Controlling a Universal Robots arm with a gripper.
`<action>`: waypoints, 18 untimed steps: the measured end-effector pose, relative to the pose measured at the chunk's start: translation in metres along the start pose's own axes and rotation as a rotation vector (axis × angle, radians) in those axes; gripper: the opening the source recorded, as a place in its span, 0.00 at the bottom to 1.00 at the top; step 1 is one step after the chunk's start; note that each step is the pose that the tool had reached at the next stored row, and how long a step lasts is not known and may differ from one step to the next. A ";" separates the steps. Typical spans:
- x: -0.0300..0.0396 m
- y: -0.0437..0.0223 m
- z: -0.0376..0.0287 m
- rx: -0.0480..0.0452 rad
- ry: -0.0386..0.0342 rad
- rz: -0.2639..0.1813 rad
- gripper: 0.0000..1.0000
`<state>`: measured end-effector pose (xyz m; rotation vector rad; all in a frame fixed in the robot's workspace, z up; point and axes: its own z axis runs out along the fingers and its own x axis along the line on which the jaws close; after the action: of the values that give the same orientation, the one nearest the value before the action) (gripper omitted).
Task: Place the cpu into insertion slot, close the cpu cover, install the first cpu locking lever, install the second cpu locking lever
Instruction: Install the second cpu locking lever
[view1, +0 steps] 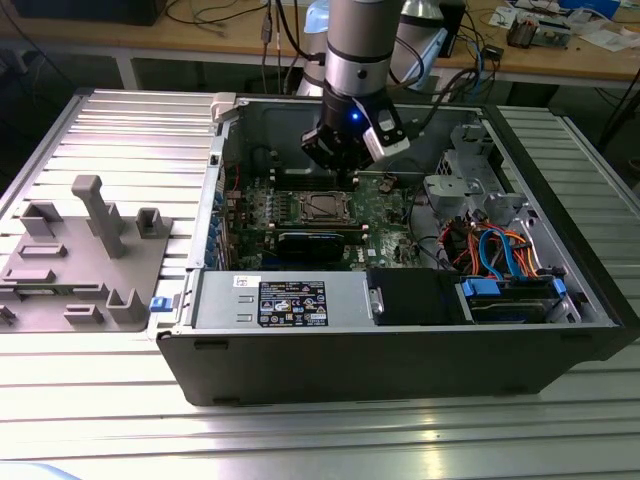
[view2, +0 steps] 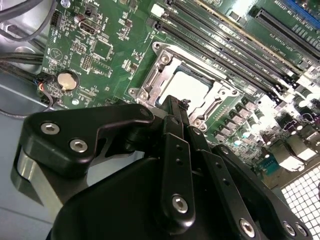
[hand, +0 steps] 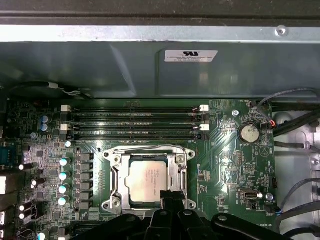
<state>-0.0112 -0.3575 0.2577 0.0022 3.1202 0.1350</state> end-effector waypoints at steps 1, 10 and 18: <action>0.0000 -0.0003 0.0000 0.0000 0.0000 0.000 0.11; -0.0001 -0.0046 -0.0004 0.0002 0.0001 0.000 0.11; 0.0001 -0.0102 -0.0007 -0.0009 0.0000 0.000 0.11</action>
<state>-0.0114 -0.3678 0.2576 0.0022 3.1202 0.1364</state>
